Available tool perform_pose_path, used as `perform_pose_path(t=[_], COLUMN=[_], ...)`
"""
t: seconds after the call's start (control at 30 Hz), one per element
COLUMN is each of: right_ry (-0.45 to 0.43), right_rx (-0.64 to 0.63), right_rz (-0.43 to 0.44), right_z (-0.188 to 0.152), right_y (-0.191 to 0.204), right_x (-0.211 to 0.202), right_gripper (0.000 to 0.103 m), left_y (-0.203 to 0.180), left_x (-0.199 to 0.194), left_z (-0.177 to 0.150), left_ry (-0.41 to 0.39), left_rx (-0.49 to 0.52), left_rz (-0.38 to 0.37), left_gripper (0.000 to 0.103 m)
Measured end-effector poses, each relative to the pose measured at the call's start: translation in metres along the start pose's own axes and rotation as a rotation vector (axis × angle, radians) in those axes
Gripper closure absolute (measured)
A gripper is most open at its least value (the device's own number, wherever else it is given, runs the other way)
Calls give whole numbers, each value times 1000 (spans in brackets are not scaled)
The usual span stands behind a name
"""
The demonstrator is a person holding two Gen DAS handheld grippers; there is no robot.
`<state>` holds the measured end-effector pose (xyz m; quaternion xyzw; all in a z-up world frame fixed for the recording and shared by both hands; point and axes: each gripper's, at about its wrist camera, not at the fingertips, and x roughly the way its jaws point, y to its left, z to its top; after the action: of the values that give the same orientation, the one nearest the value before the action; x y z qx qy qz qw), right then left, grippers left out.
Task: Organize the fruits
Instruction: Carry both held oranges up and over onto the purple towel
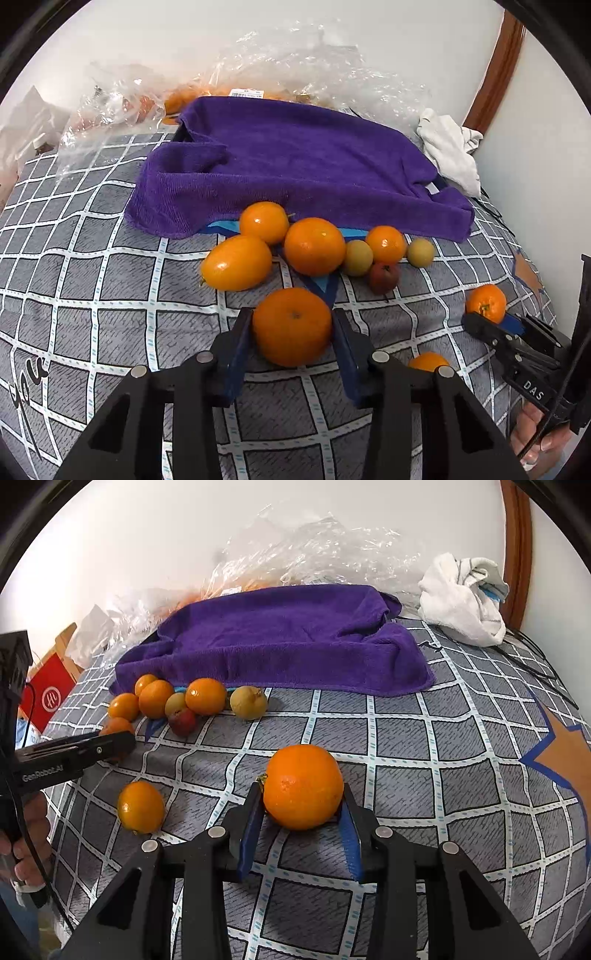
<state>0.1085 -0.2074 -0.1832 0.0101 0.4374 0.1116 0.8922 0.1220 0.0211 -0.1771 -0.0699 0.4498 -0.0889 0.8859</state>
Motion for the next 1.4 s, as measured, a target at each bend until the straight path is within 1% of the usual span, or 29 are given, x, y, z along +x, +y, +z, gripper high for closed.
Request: perform_pose_path(t=[0.07, 0.23, 0.33, 0.4, 0.53, 0.6, 0.73, 0.87, 0.97, 1.07, 1.17, 1.3, 1.4], right_ry=[-14, -31, -52, -51, -60, -67, -90, -122, -139, -146, -152, -158, -165], right_rx=[1, -12, -34, -39, -31, -18, 8, 8, 25, 54, 65, 71, 87], right_rz=[9, 13, -3, -18, -20, -26, -46, -64, -58, -48, -60, -86, -82], right_z=[0, 0, -1, 0, 4, 8, 19, 33, 44, 58, 72, 93, 105], right_y=[0, 3, 6, 8, 7, 6, 5, 5, 3, 0, -1, -3, -5], right_x=[-3, -7, -14, -18, -31, -36, -50, -60, -64, -65, -64, -59, -55], right_gripper=[64, 65, 65, 65, 65, 65, 65, 65, 65, 65, 65, 65, 65], left_y=[2, 8, 14, 17, 19, 18, 16, 11, 8, 5, 5, 5, 7], left_x=[-5, -21, -27, -29, -36, -40, -52, -67, -75, -79, -80, -79, -76], left_z=[0, -4, -4, -2, 5, 9, 21, 36, 46, 59, 72, 90, 104], left_ry=[6, -17, -19, -15, -29, -28, -44, -70, -87, -96, -100, -99, -100], left_rx=[-2, 0, -6, -14, -38, -42, -45, -21, -5, 5, 13, 24, 31], left_rz=[4, 27, 31, 33, 26, 33, 30, 48, 49, 44, 29, 40, 40], left_gripper=[63, 63, 63, 63, 63, 63, 63, 63, 63, 63, 63, 63, 63])
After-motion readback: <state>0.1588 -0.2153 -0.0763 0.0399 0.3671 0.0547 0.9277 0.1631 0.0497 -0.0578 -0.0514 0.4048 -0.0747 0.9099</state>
